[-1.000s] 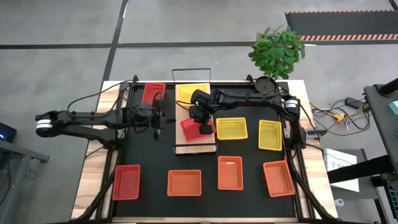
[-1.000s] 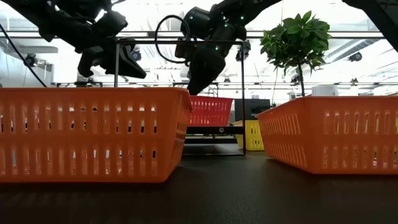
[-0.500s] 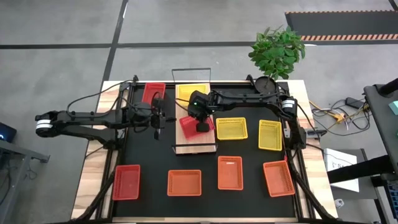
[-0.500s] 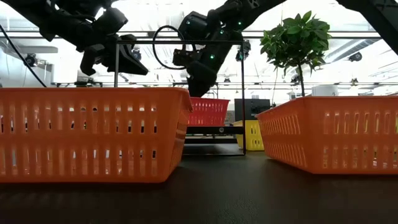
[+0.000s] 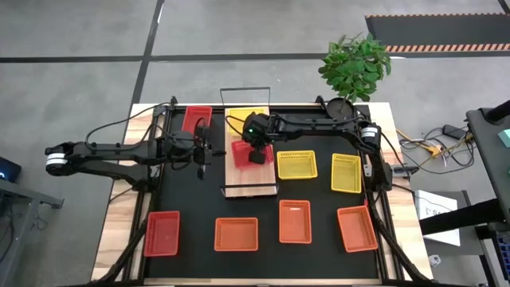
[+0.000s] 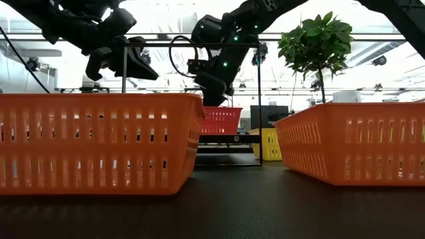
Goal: Stack baskets on shelf by color
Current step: Put the top right red bin on the shelf
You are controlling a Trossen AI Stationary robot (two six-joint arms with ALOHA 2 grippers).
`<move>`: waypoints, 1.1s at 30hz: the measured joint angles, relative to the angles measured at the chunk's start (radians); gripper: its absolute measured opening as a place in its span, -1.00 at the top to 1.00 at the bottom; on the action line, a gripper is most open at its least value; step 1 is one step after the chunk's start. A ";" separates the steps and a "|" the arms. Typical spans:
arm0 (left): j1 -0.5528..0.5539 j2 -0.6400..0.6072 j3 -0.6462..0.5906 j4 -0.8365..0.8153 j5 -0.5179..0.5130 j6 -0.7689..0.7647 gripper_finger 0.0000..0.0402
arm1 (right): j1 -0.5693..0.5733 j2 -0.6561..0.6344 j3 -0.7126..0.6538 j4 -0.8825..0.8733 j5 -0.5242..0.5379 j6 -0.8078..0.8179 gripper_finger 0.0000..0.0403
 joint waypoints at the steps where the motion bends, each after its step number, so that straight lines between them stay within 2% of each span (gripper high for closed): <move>1: 0.000 0.000 0.000 0.000 0.000 0.000 1.00 | 0.000 0.000 0.000 0.000 0.001 0.001 0.96; 7: 0.000 0.000 0.000 0.000 0.000 0.000 1.00 | 0.000 0.000 0.000 -0.012 0.053 0.026 0.96; 15: 0.000 0.000 0.000 0.001 0.000 0.000 1.00 | 0.000 -0.003 0.058 -0.099 0.053 0.036 0.96; 26: 0.000 0.000 0.000 0.001 0.000 -0.001 1.00 | 0.000 -0.008 0.228 -0.554 0.047 0.092 0.96; 29: 0.000 0.000 0.000 0.000 0.000 -0.005 1.00 | -0.002 -0.009 0.225 -0.648 0.044 0.132 0.96; 33: 0.000 0.000 0.000 0.001 0.000 -0.006 1.00 | -0.002 -0.009 0.171 -0.662 0.028 0.150 0.96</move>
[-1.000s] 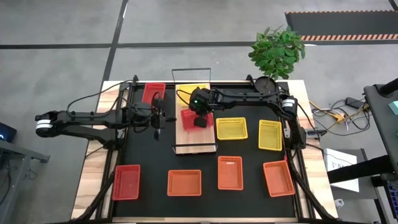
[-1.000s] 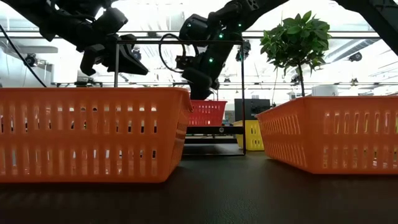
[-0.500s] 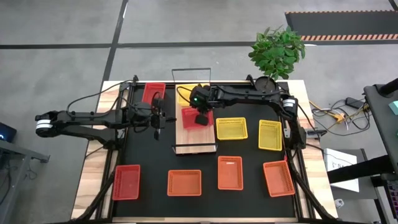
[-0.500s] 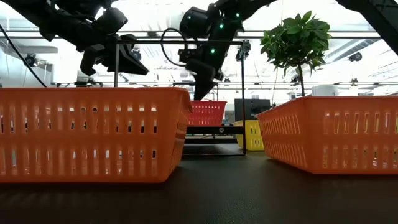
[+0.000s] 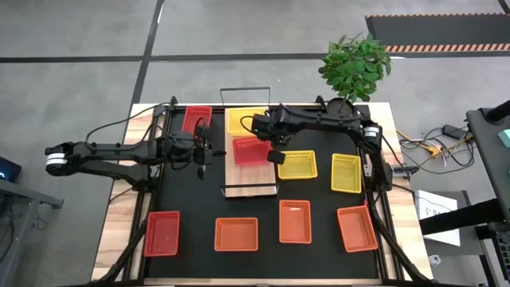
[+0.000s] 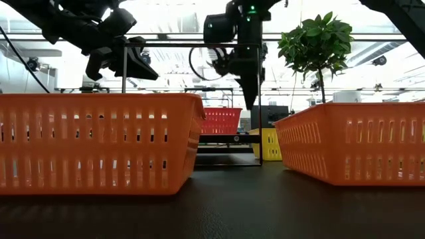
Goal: Stack baskets on shelf by color
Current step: Put the top right red bin on the shelf
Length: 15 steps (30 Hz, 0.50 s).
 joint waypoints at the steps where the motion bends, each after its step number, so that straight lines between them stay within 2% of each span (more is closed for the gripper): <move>1: 0.000 0.000 0.000 0.000 0.000 0.000 1.00 | 0.000 0.000 -0.020 0.011 -0.016 -0.001 0.96; 6: 0.000 0.000 0.000 0.000 0.000 0.000 1.00 | 0.003 0.000 -0.092 0.093 -0.064 -0.002 0.96; 11: 0.000 0.000 0.000 0.000 0.000 0.000 1.00 | 0.009 0.000 -0.099 0.139 -0.067 -0.017 0.96; 15: 0.000 0.000 0.000 0.000 0.000 0.000 1.00 | 0.016 0.000 -0.099 0.178 -0.117 -0.025 0.96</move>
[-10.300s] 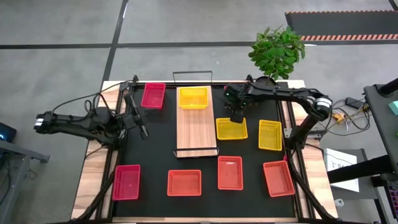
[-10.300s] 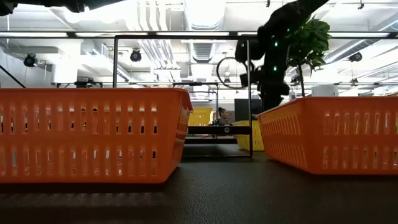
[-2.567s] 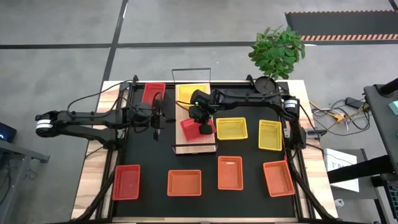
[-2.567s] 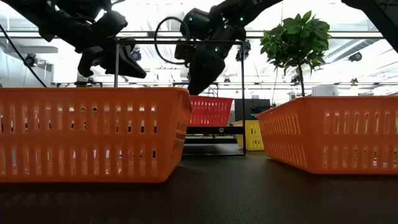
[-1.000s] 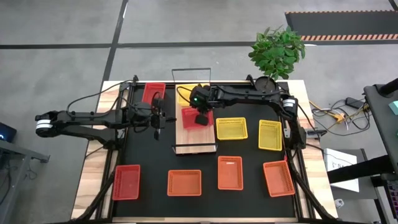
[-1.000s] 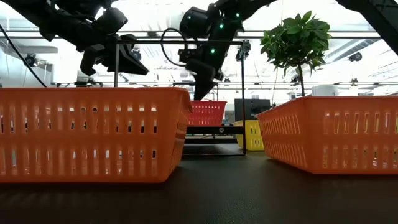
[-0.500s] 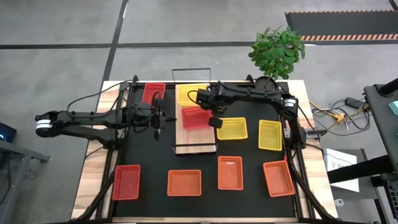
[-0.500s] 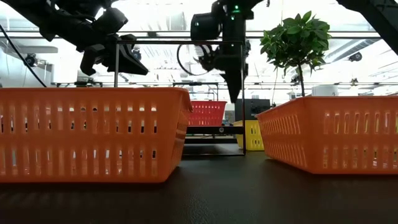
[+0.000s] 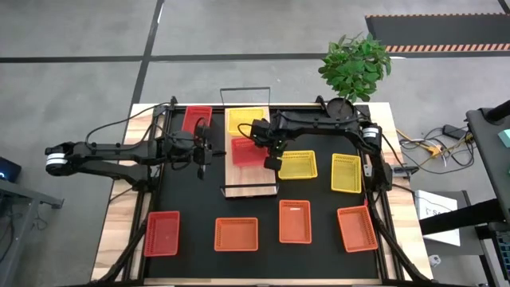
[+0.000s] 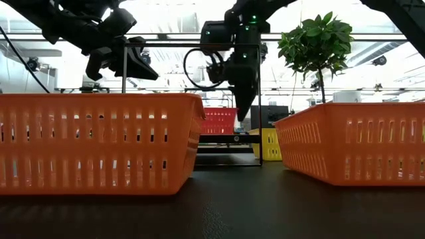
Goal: Stack baskets on shelf by color
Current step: Put the top right red bin on the shelf
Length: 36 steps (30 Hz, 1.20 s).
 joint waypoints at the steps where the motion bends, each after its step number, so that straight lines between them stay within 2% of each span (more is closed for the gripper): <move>1: 0.000 0.000 0.000 0.000 0.000 0.000 1.00 | 0.003 0.000 0.000 0.005 -0.006 -0.004 0.96; 9: 0.000 0.000 0.000 0.002 0.000 0.000 1.00 | 0.006 0.000 0.000 0.075 -0.010 -0.039 0.96; 16: 0.000 0.000 0.000 0.002 0.000 0.000 1.00 | 0.010 -0.010 0.000 0.050 -0.007 -0.040 0.96; 24: 0.000 -0.006 0.000 0.004 0.000 -0.019 1.00 | 0.058 -0.114 -0.004 0.032 0.061 -0.053 0.96; 30: -0.006 -0.045 0.000 0.017 0.000 -0.214 1.00 | 0.128 -0.214 -0.075 0.083 0.080 -0.123 0.96; 36: -0.067 -0.131 -0.005 -0.071 0.002 -0.508 1.00 | 0.182 -0.344 -0.260 0.368 0.080 -0.226 0.96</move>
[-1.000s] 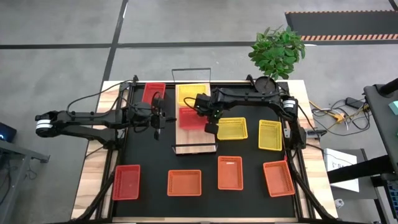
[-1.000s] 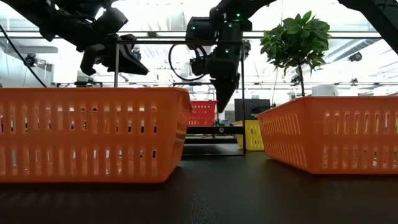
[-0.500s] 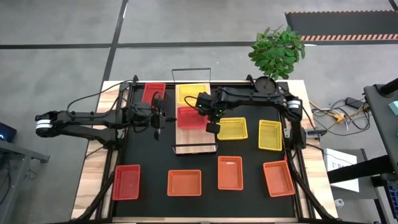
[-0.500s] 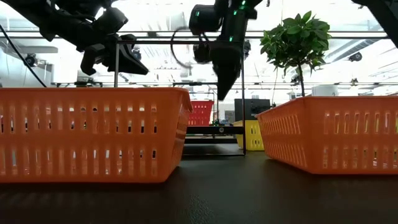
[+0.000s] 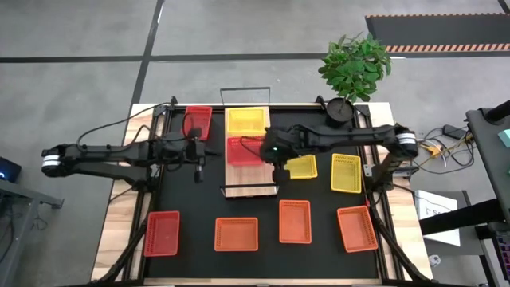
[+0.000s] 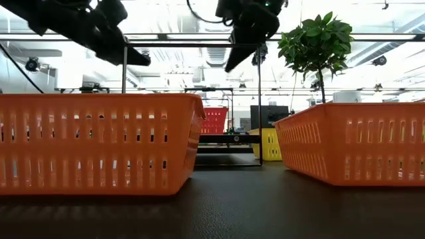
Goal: Stack baskets on shelf by color
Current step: Put the top right red bin on the shelf
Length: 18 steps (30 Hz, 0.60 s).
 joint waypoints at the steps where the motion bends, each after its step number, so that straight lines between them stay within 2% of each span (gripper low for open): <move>1: -0.015 -0.012 -0.005 -0.002 0.000 -0.039 1.00 | 0.006 -0.023 -0.041 0.057 0.000 -0.016 0.96; 8: -0.104 -0.043 -0.025 0.010 0.000 -0.168 1.00 | 0.018 -0.159 -0.280 0.343 -0.002 -0.085 0.96; 18: -0.112 0.082 -0.020 0.093 -0.005 -0.200 1.00 | 0.018 -0.311 -0.495 0.515 -0.026 -0.084 0.96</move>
